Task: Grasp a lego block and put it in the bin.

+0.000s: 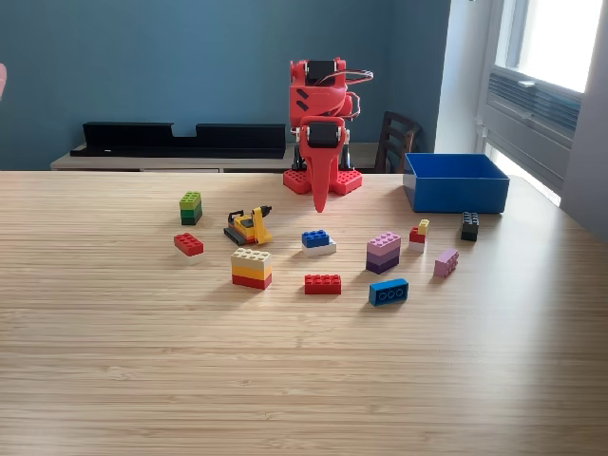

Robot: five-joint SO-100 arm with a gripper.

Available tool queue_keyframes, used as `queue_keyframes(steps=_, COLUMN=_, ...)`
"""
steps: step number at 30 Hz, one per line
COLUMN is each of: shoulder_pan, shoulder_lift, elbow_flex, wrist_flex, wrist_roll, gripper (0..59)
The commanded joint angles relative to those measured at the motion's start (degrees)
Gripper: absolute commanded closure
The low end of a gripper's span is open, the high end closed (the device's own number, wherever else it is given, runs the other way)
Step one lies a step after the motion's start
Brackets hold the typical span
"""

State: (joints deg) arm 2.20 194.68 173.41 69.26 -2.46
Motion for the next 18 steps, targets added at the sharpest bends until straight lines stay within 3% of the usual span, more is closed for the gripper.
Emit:
queue_keyframes(steps=1, shoulder_pan=-0.4, shoulder_lift=1.5, elbow_flex=-0.2, wrist_flex=0.2, wrist_roll=-0.3, gripper=58.6)
queue_keyframes(steps=18, shoulder_pan=0.0, shoulder_lift=1.5, elbow_flex=-0.2, wrist_flex=0.2, wrist_roll=0.4, gripper=58.6)
